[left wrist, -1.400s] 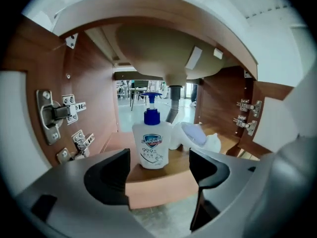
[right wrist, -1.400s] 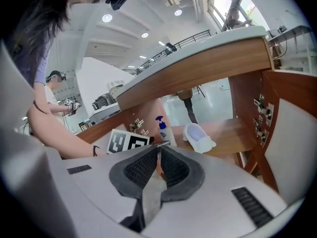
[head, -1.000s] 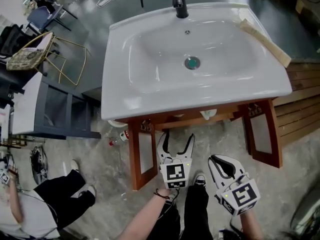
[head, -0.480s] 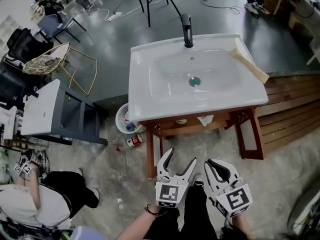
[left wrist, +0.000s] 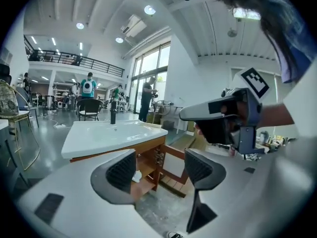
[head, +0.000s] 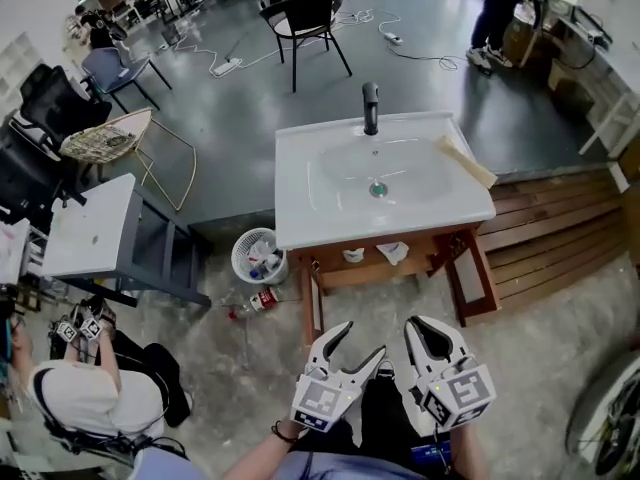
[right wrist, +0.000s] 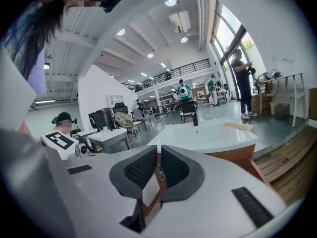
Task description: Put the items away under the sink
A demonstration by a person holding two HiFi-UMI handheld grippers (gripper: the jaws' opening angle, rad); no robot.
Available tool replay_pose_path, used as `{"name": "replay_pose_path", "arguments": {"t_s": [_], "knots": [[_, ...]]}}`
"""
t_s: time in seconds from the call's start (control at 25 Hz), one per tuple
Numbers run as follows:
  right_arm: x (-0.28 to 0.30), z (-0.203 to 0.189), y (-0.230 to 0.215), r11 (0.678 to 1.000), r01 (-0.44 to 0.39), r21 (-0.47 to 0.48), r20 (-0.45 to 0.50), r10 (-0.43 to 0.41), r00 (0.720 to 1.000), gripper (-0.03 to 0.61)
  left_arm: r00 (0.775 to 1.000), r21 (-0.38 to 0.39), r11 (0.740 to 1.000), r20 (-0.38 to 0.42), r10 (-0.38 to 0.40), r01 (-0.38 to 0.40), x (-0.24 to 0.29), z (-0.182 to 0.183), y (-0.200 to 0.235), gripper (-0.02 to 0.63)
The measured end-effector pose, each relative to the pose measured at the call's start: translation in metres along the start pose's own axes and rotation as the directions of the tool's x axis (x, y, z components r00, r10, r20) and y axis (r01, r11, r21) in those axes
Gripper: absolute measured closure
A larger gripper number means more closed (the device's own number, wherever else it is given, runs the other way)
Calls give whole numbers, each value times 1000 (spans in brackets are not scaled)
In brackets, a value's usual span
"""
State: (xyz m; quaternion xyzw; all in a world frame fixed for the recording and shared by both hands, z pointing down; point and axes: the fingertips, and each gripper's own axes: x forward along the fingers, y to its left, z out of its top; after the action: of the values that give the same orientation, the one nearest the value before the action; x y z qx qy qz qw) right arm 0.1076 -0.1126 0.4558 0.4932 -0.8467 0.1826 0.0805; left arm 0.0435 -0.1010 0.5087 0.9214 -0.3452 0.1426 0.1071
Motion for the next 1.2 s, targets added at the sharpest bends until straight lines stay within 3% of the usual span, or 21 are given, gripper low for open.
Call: {"name": "replay_pose_path", "arguments": {"t_s": [0.12, 0.24, 0.44, 0.76, 1.2], "knots": [[-13, 16, 16, 999, 16, -29, 30, -15, 999, 541, 999, 12, 1000, 31, -15, 14, -24, 15, -5, 320], [-30, 26, 38, 999, 39, -36, 73, -37, 997, 541, 998, 3, 1000, 47, -30, 30, -54, 23, -10, 396], [-63, 31, 67, 994, 112, -19, 130, -108, 986, 542, 993, -26, 998, 104, -56, 59, -101, 35, -14, 407], [-112, 6, 100, 974, 225, 0, 134, -223, 966, 542, 990, 34, 998, 131, -50, 46, -153, 33, -23, 462], [-151, 9, 112, 974, 227, -23, 153, -221, 963, 541, 988, 52, 998, 149, -33, 25, -177, 40, -62, 508]]}}
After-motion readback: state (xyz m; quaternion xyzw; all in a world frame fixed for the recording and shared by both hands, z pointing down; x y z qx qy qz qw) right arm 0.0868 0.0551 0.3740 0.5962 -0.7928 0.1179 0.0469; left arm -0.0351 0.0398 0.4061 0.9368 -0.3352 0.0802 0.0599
